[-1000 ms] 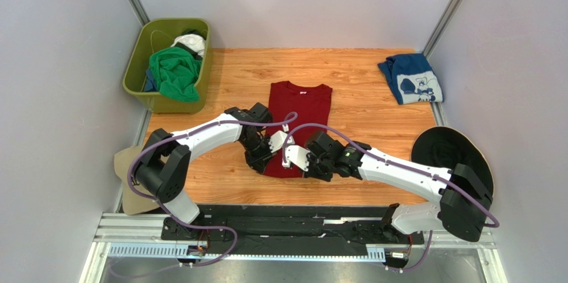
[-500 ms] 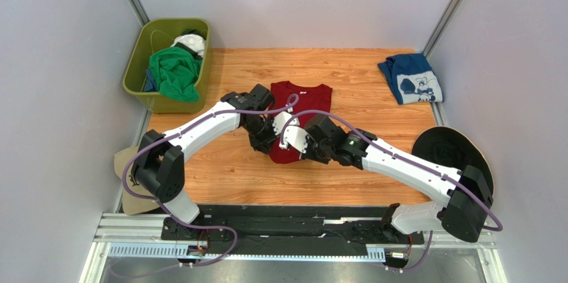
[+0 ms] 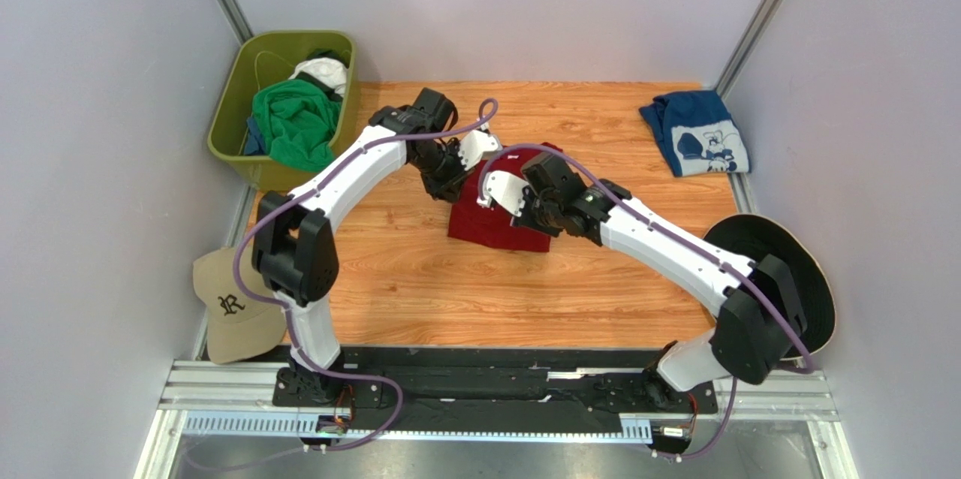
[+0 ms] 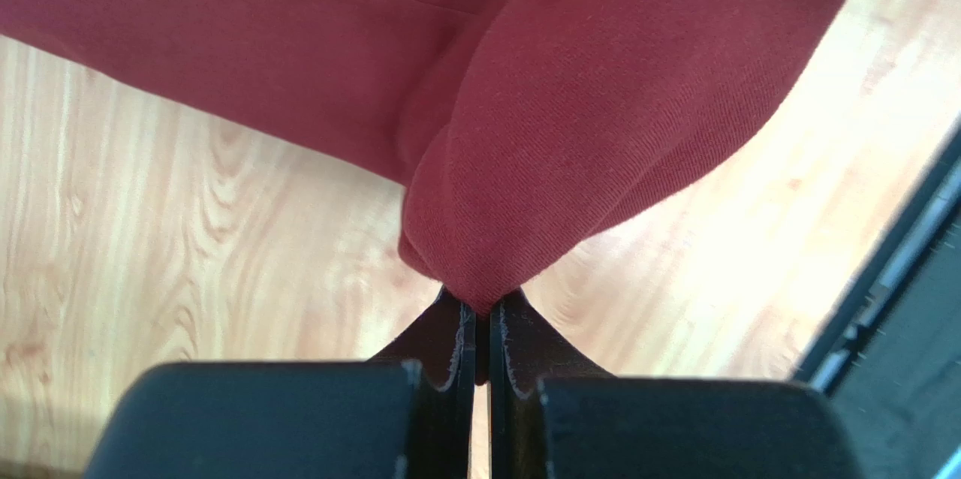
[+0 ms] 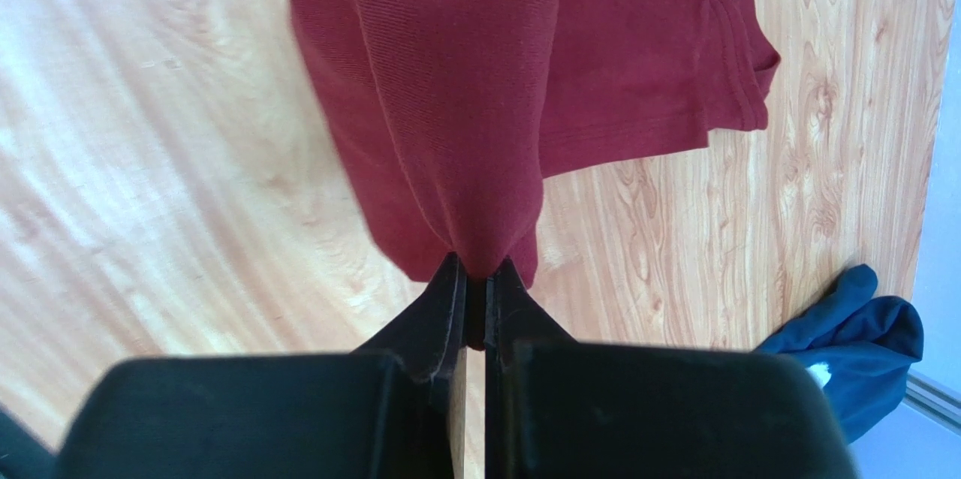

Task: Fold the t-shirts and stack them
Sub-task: Fold the tshirt

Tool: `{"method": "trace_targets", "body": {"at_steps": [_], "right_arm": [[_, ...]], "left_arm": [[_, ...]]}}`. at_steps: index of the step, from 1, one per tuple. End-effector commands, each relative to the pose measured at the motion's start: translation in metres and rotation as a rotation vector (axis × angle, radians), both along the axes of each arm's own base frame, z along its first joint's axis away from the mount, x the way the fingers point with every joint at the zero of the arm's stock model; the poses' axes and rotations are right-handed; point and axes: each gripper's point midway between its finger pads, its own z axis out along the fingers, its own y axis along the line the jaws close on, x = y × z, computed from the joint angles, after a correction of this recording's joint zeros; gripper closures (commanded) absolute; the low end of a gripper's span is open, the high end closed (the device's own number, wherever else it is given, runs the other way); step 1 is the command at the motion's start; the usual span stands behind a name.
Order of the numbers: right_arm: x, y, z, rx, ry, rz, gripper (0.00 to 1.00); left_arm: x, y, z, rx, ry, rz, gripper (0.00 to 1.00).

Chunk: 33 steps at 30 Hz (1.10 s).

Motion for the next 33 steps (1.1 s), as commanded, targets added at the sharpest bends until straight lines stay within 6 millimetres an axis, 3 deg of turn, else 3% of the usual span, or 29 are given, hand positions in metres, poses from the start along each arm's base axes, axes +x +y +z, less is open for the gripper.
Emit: {"method": "trace_targets", "body": {"at_steps": [1,10,15,20,33], "right_arm": [[0.040,0.004,0.018,0.028,-0.067,-0.006,1.00],[0.103,-0.004,0.018,0.019,-0.079,-0.059,1.00],[0.122,0.002,0.006,0.011,-0.057,-0.043,1.00],[0.143,0.001,-0.006,0.001,-0.044,-0.052,1.00],[0.190,-0.019,-0.034,-0.036,-0.026,-0.093,1.00]], "left_arm": [[0.029,-0.003,-0.005,-0.004,0.001,-0.012,1.00],[0.068,-0.013,-0.016,0.007,-0.003,-0.009,1.00],[0.092,-0.016,-0.014,0.001,-0.041,-0.001,1.00],[0.112,-0.021,-0.026,0.013,-0.060,-0.006,1.00],[0.161,-0.026,-0.049,0.048,-0.168,-0.011,1.00]]}}
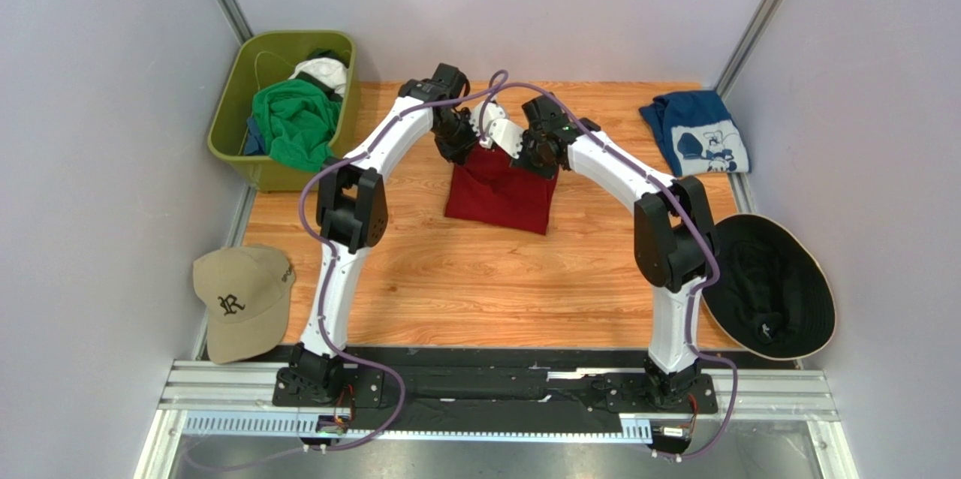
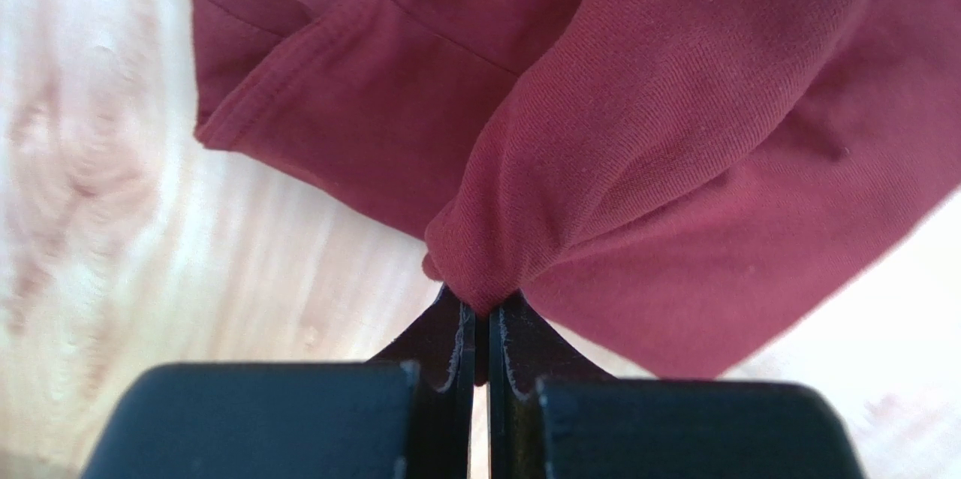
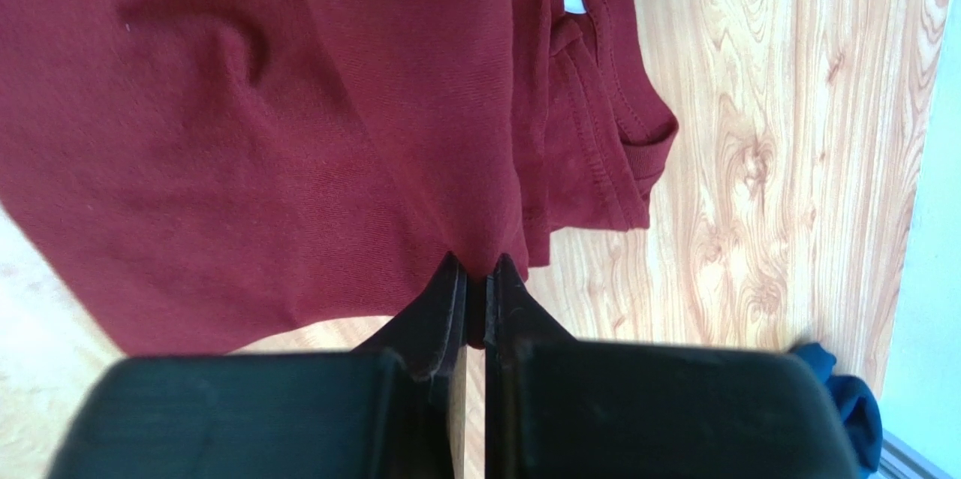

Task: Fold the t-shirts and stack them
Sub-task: Fold the tshirt

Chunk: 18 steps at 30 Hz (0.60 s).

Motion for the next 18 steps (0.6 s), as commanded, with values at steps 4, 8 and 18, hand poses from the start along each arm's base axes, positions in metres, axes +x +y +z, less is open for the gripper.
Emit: {"method": "trace_targets", "body": {"at_steps": [4,8,18], "right_arm": [[0.041,-0.013,0.006,0.010,-0.065,-0.042,1.00],[0.049,-0.019,0.002,-0.003,-0.070,-0.051,1.00],[0.061,-0.036,0.009,-0.011,-0.099,-0.082,1.00]], "left_arm": [[0.029,-0.016,0.012,-0.019,-0.128,-0.058,0.99],[0.037,-0.018,0.009,-0.018,-0.153,-0.054,0.95],[0.049,-0.027,0.026,-0.039,-0.225,-0.057,0.95]]}}
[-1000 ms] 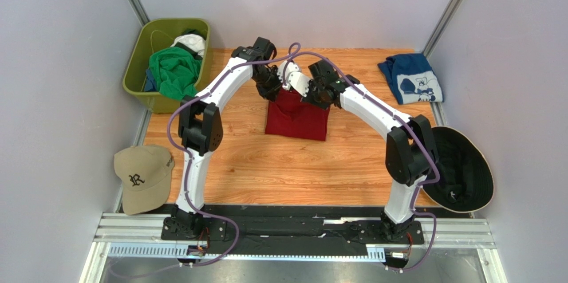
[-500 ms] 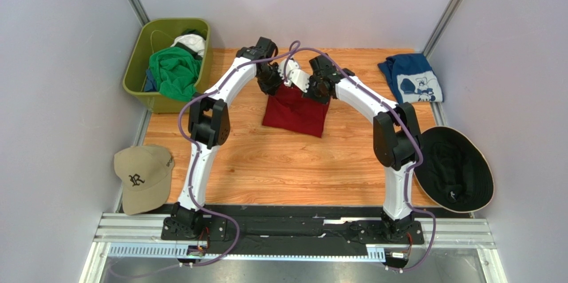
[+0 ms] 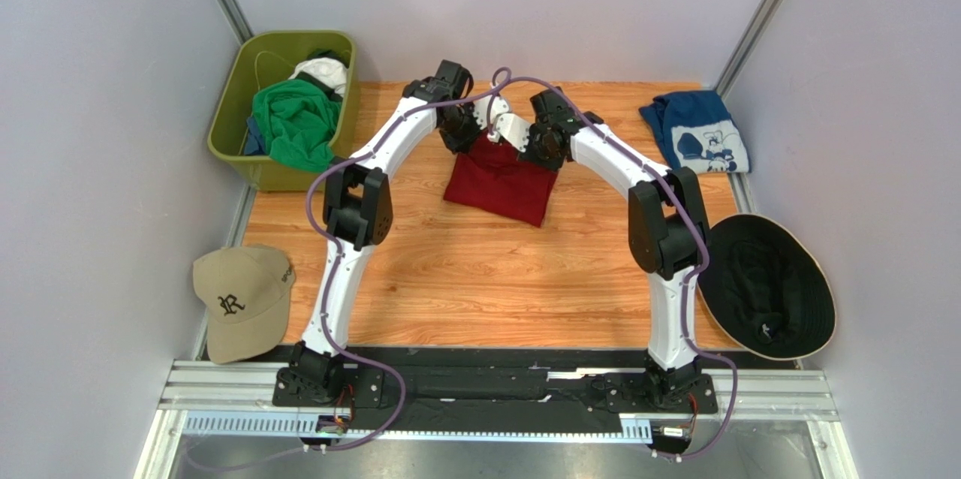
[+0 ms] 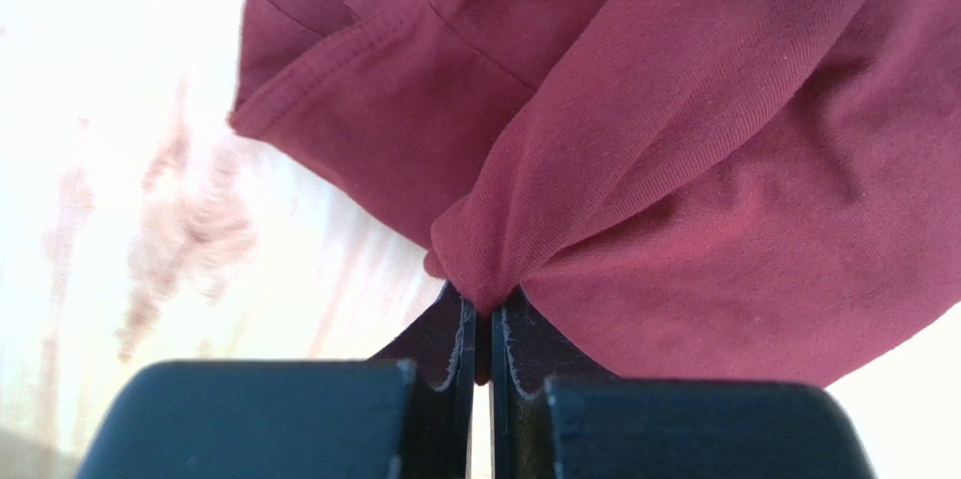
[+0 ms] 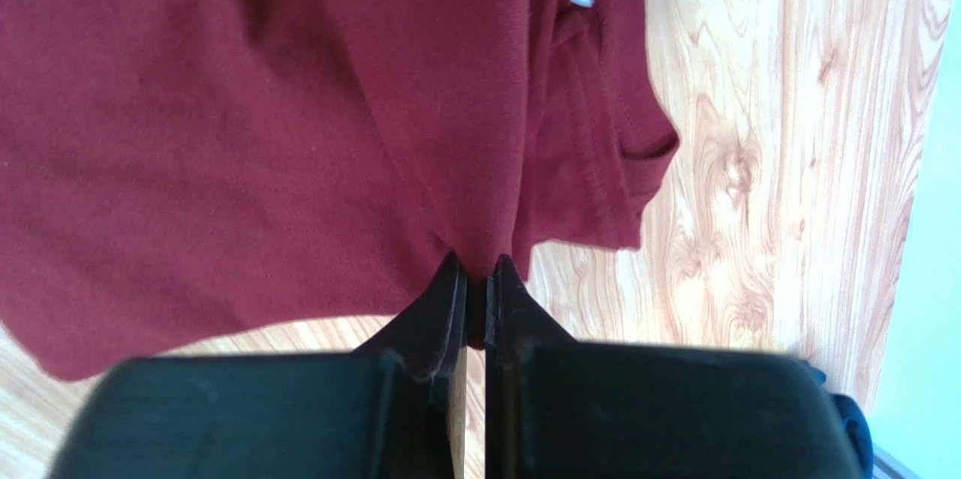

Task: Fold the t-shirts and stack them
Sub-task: Fold the tshirt

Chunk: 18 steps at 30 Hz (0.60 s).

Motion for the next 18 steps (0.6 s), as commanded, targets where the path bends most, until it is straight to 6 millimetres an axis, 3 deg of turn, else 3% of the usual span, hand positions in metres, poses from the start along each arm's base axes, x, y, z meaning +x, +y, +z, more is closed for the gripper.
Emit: {"method": "trace_targets", "body": {"at_steps": [1,6,9,12,13,15,16,18], "right_arm": [[0.031,-0.019,0.028,0.009,-0.106,-0.078,1.00],[0.036,-0.028,0.027,0.001,-0.112,-0.094,1.00],[0.043,-0.037,0.028,-0.022,-0.138,-0.129,0.93],[0.047,-0.040,0.025,-0.027,-0.149,-0.145,0.70],[0.048,-0.041,0.025,-0.029,-0.153,-0.149,0.63],[0.053,-0.044,0.027,-0.031,-0.173,-0.162,0.59],[0.054,-0.044,0.027,-0.032,-0.177,-0.162,0.56],[0.058,-0.046,0.030,-0.035,-0.194,-0.174,0.53]], "left_arm": [[0.011,-0.019,0.035,-0.025,-0.117,-0.071,0.95],[0.018,-0.024,0.038,-0.017,-0.161,-0.077,0.93],[0.023,-0.024,0.033,0.002,-0.182,-0.079,0.83],[0.031,-0.024,0.032,0.011,-0.213,-0.058,0.69],[0.035,-0.025,0.034,0.006,-0.232,-0.054,0.60],[0.038,-0.025,0.033,0.005,-0.241,-0.041,0.52],[0.042,-0.026,0.035,0.001,-0.258,-0.034,0.42],[0.045,-0.026,0.038,0.000,-0.274,-0.023,0.35]]}}
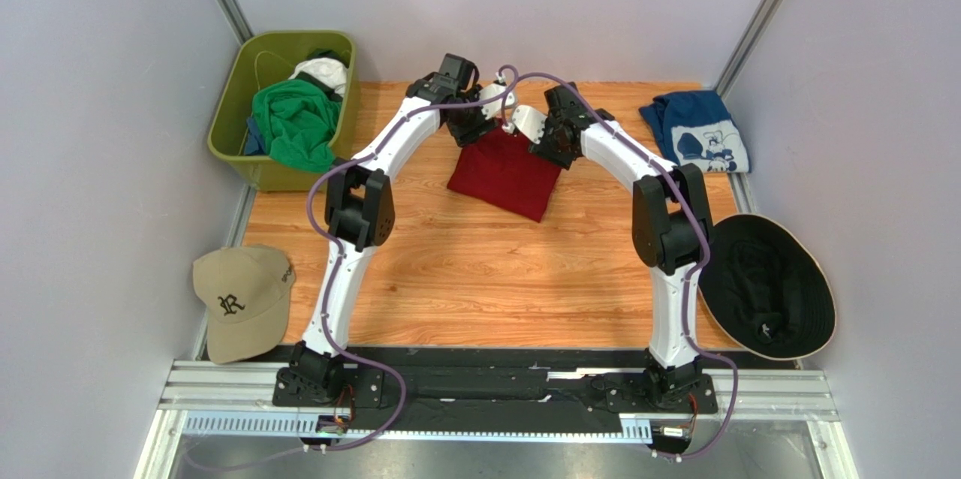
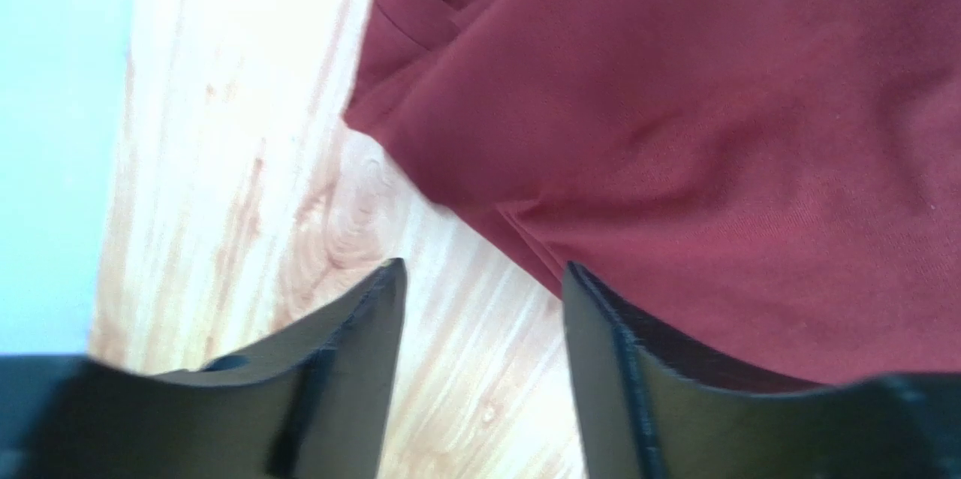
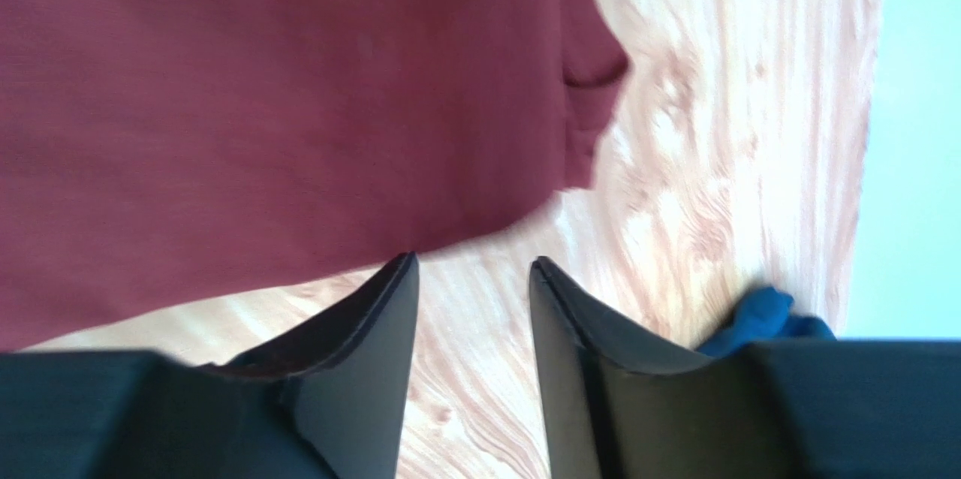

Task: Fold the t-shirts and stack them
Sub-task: Fold the tshirt

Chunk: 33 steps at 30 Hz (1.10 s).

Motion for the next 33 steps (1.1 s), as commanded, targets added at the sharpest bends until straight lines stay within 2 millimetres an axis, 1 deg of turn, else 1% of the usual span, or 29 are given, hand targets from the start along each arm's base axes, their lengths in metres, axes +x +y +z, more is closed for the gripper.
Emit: {"method": "trace_targets", "body": {"at_steps": [1,4,5,7,9,10,11,12,13,14,15,16,17,18,19,20,21,22,23,24,25,26,27,28,29,31,32,33], "right_arm": [[0.037,-0.010,0.030,0.013,-0.155,-0.082,0.49],[0.043,-0.012,0.032,0.004,-0.177,-0.098,0.47],[0.047,-0.012,0.035,0.006,-0.189,-0.104,0.47],[0.049,-0.013,0.035,0.006,-0.197,-0.121,0.47],[0.051,-0.015,0.036,0.008,-0.209,-0.137,0.47],[0.051,-0.016,0.038,0.013,-0.214,-0.149,0.46],[0.050,-0.016,0.039,0.026,-0.215,-0.165,0.46],[0.047,-0.017,0.039,0.034,-0.212,-0.176,0.46],[0.044,-0.017,0.040,0.042,-0.212,-0.184,0.46],[0.041,-0.018,0.040,0.063,-0.206,-0.211,0.46],[0.036,-0.019,0.042,0.074,-0.201,-0.222,0.46],[0.032,-0.021,0.041,0.086,-0.192,-0.238,0.45],[0.028,-0.022,0.041,0.099,-0.187,-0.252,0.44],[0.025,-0.025,0.049,0.138,-0.191,-0.292,0.43],[0.017,-0.026,0.043,0.160,-0.164,-0.302,0.39],[0.012,-0.027,0.043,0.181,-0.143,-0.315,0.36],[0.007,-0.032,0.047,0.230,-0.130,-0.368,0.33],[0.004,-0.033,0.045,0.252,-0.111,-0.389,0.30],[-0.004,-0.029,0.042,0.295,-0.061,-0.395,0.29],[-0.006,-0.034,0.041,0.328,-0.035,-0.421,0.29],[-0.011,-0.031,0.039,0.382,0.004,-0.455,0.28],[-0.018,-0.026,0.038,0.419,0.055,-0.453,0.27],[-0.021,-0.027,0.035,0.440,0.086,-0.469,0.27],[-0.025,-0.020,0.035,0.492,0.131,-0.476,0.26],[-0.029,-0.018,0.034,0.507,0.164,-0.484,0.25],[-0.032,-0.014,0.030,0.556,0.225,-0.504,0.25],[-0.036,-0.006,0.030,0.614,0.282,-0.502,0.25],[-0.035,-0.006,0.028,0.637,0.311,-0.514,0.25]], "left_arm": [[0.012,-0.016,0.015,-0.010,-0.094,-0.022,0.30],[0.017,-0.015,0.017,-0.015,-0.116,-0.001,0.27],[0.017,-0.015,0.018,-0.019,-0.118,0.006,0.26],[0.020,-0.013,0.017,-0.015,-0.128,0.025,0.26],[0.023,-0.010,0.022,-0.015,-0.152,0.050,0.25],[0.024,-0.007,0.020,-0.007,-0.162,0.065,0.25],[0.025,-0.006,0.027,-0.013,-0.174,0.074,0.24],[0.025,-0.005,0.029,-0.013,-0.181,0.082,0.24],[0.023,-0.003,0.026,-0.008,-0.176,0.088,0.23],[0.021,-0.001,0.034,-0.013,-0.185,0.094,0.23],[0.019,0.000,0.036,-0.012,-0.185,0.097,0.23],[0.015,0.003,0.031,-0.005,-0.170,0.100,0.22],[0.012,0.004,0.042,-0.011,-0.183,0.101,0.22],[0.010,0.006,0.044,-0.012,-0.185,0.105,0.21],[0.006,0.009,0.039,-0.004,-0.175,0.107,0.18],[0.003,0.012,0.049,-0.011,-0.186,0.112,0.17],[0.001,0.013,0.050,-0.010,-0.184,0.114,0.16],[-0.003,0.016,0.048,-0.002,-0.175,0.120,0.15],[-0.005,0.018,0.054,-0.002,-0.182,0.119,0.15],[-0.007,0.021,0.054,0.001,-0.181,0.122,0.14],[-0.009,0.023,0.052,0.011,-0.179,0.125,0.13],[-0.010,0.025,0.058,0.009,-0.190,0.128,0.11],[-0.010,0.025,0.060,0.007,-0.196,0.127,0.10],[-0.009,0.028,0.060,0.013,-0.199,0.135,0.09],[-0.009,0.029,0.060,0.016,-0.199,0.135,0.09],[-0.008,0.028,0.061,0.019,-0.203,0.129,0.08],[-0.007,0.028,0.060,0.019,-0.201,0.128,0.08],[-0.006,0.028,0.059,0.021,-0.201,0.127,0.08]]}}
